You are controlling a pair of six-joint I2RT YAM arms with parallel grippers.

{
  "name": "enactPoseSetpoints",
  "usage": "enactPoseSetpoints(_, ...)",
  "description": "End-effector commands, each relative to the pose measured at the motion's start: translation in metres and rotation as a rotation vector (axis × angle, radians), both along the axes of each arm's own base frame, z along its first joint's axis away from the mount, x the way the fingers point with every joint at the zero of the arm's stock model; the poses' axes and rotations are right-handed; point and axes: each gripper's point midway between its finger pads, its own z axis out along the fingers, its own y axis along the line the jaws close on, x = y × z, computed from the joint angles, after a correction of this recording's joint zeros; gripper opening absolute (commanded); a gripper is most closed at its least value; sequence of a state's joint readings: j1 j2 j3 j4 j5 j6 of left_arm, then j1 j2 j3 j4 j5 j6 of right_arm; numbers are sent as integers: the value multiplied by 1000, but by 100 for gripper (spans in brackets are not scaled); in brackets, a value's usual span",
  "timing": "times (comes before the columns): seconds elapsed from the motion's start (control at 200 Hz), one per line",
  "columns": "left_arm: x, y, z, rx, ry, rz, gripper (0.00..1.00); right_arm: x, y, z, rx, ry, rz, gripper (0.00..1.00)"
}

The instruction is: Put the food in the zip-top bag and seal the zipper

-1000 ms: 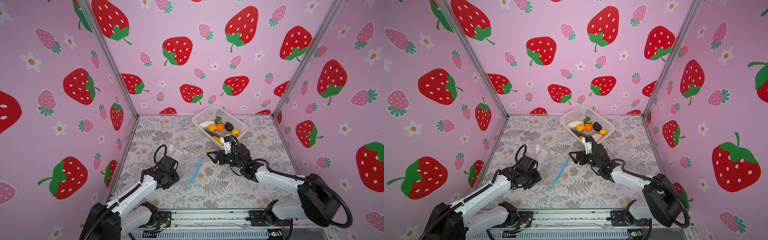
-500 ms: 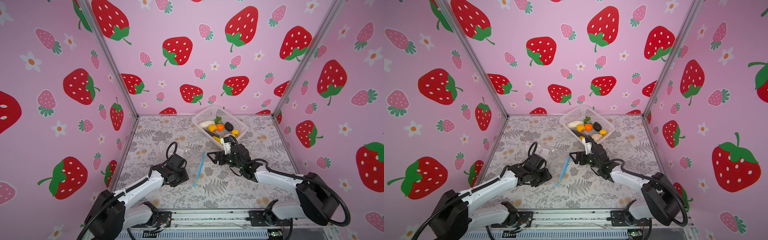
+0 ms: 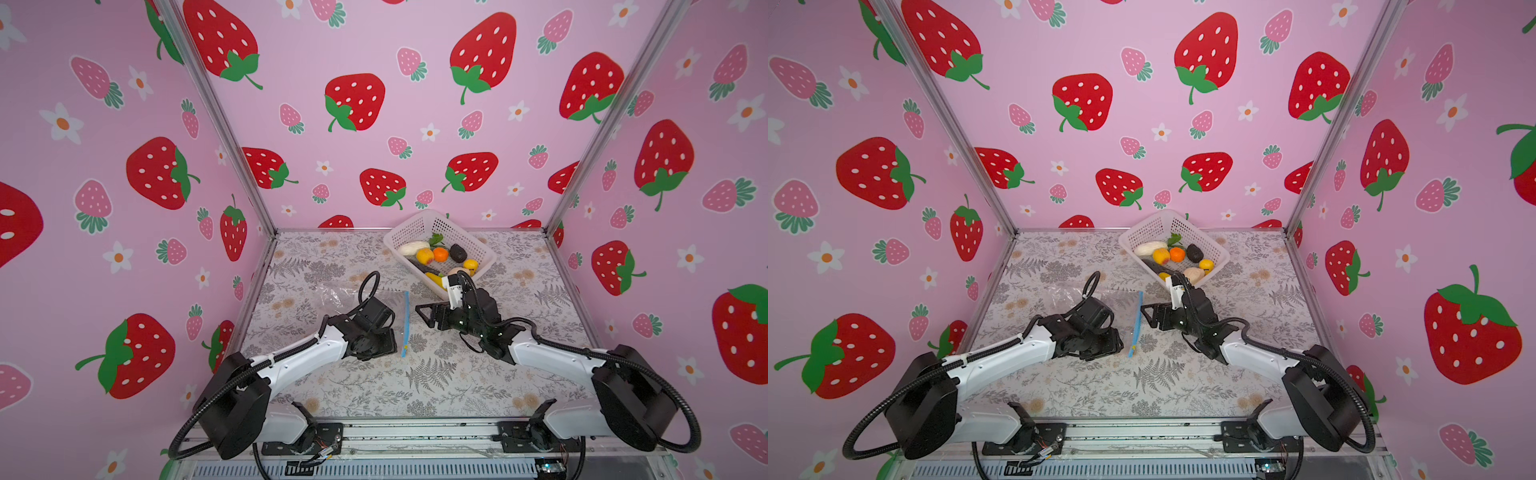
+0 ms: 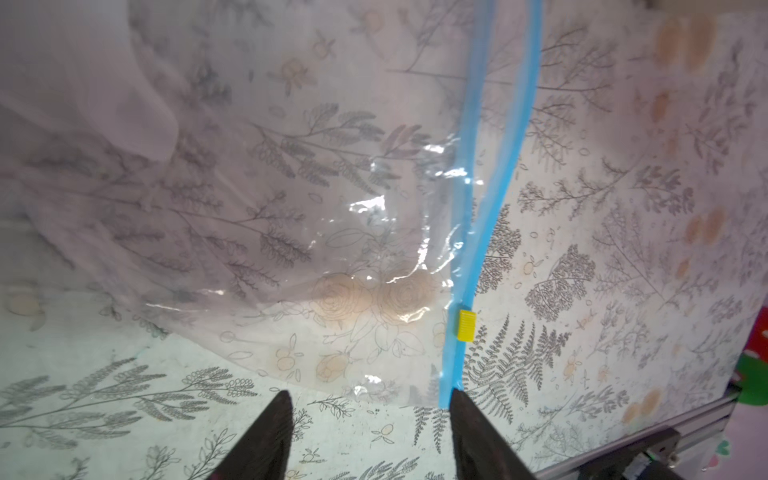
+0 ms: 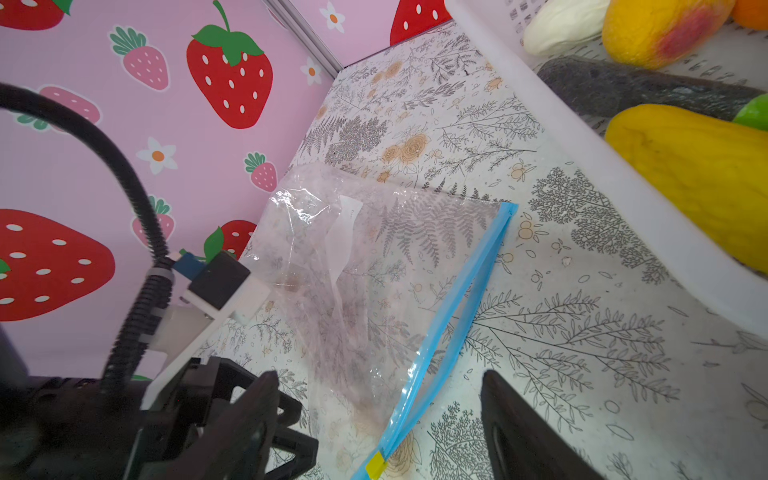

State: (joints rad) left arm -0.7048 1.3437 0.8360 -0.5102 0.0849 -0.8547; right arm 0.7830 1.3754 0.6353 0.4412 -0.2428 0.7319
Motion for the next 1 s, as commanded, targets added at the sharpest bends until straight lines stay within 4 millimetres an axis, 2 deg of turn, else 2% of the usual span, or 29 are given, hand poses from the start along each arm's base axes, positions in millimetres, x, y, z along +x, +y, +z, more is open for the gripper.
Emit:
enactPoseSetpoints(0.0,22,15,47,70,-160,-4,76,5,1,10,-4,-30,-17,79)
enactPoseSetpoints(0.115,48,29,80,86,-261,33,87,8,-4,12,-26,-57,-43,80)
enactPoseSetpoints(0.27,92,58,92,62,-268,120,88,18,-21,19,-60,-93,-130,81)
enactPoseSetpoints(0.335,110,70,93,59,-260,154,88,27,-35,22,-82,-98,-219,81)
enactPoseSetpoints(0.42,127,82,95,61,-256,185,88,44,-65,23,-126,-93,-407,83)
enactPoseSetpoints(0.48,137,85,96,58,-254,192,88,55,-83,24,-168,-102,-513,85)
enactPoseSetpoints(0.595,147,82,96,59,-250,181,88,78,-113,17,-219,-49,-667,87)
enactPoseSetpoints(0.67,149,79,91,56,-235,177,88,92,-123,9,-234,19,-734,87)
enactPoseSetpoints(0.735,151,78,87,53,-225,177,88,102,-118,4,-257,43,-728,88)
enactPoseSetpoints(0.785,151,77,85,50,-219,175,88,108,-108,4,-270,37,-696,94)
enactPoseSetpoints(0.855,153,76,84,52,-217,172,88,115,-102,-7,-307,55,-671,100)
enactPoseSetpoints(0.995,153,75,81,51,-210,167,88,127,-111,-22,-374,108,-720,100)
